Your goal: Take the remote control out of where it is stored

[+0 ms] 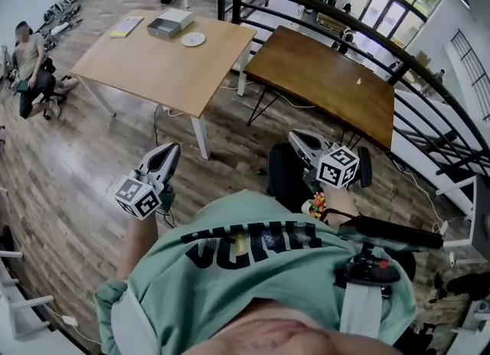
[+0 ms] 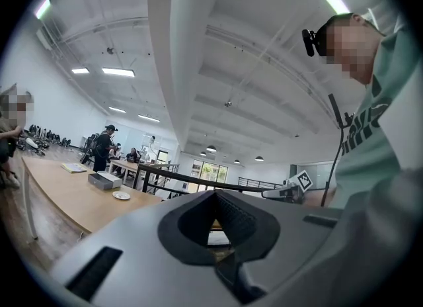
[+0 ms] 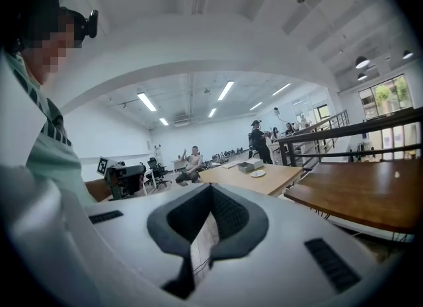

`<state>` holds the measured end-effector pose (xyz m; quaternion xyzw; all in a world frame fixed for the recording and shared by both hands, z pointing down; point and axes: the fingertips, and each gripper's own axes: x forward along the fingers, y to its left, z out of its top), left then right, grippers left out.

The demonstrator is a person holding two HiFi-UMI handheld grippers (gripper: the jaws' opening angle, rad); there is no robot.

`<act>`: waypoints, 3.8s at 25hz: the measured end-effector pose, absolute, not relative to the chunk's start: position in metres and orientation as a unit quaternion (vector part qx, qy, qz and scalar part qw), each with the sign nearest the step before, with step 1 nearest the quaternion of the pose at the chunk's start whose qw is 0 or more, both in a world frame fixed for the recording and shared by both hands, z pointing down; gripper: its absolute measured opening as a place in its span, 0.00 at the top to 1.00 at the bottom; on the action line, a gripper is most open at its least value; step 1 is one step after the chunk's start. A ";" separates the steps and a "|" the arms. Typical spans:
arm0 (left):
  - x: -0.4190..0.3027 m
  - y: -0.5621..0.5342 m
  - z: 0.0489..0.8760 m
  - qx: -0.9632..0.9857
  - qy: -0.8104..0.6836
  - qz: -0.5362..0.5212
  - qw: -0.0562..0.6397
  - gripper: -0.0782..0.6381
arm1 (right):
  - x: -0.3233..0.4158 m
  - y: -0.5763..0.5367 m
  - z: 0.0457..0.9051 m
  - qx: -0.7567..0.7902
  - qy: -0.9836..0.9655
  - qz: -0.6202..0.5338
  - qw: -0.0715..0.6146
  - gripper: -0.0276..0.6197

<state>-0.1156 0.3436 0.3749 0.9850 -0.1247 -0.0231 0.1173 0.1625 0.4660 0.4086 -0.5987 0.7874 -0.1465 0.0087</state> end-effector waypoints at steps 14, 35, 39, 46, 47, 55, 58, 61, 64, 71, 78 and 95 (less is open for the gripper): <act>-0.157 0.302 0.388 0.977 -0.160 -0.022 0.136 0.90 | 0.142 0.414 0.418 -0.582 0.799 -0.151 0.009 0.95; -0.233 0.115 0.390 0.978 -0.131 -0.017 0.158 0.90 | 0.050 0.222 0.389 -0.589 0.796 -0.139 -0.013 0.95; -0.221 0.101 0.397 0.975 -0.156 -0.008 0.161 0.90 | 0.063 0.194 0.399 -0.565 0.813 -0.142 -0.008 0.95; -0.153 0.084 0.382 0.967 -0.213 -0.020 0.139 0.90 | 0.147 0.146 0.401 -0.519 0.844 -0.134 0.009 0.95; -0.135 0.084 0.381 0.967 -0.214 -0.019 0.136 0.90 | 0.165 0.141 0.399 -0.514 0.848 -0.131 0.014 0.95; -0.027 0.075 0.376 0.967 -0.230 -0.002 0.112 0.90 | 0.271 0.112 0.412 -0.492 0.861 -0.126 0.036 0.95; -0.010 0.078 0.376 0.962 -0.248 0.010 0.115 0.90 | 0.297 0.107 0.417 -0.484 0.863 -0.139 0.046 0.95; 0.005 0.076 0.381 0.959 -0.252 0.019 0.125 0.90 | 0.313 0.102 0.427 -0.480 0.863 -0.149 0.050 0.95; 0.016 0.070 0.387 0.959 -0.251 0.025 0.129 0.90 | 0.319 0.092 0.437 -0.476 0.863 -0.160 0.049 0.95; -0.004 0.025 0.404 0.957 -0.246 0.006 0.152 0.90 | 0.300 0.052 0.440 -0.481 0.861 -0.161 0.020 0.95; -0.027 -0.061 0.402 0.966 -0.217 -0.024 0.138 0.90 | 0.275 -0.018 0.387 -0.503 0.857 -0.111 -0.020 0.95; -0.125 -0.115 0.466 0.921 -0.336 -0.039 0.193 0.90 | 0.176 -0.152 0.416 -0.381 0.909 -0.135 -0.101 0.95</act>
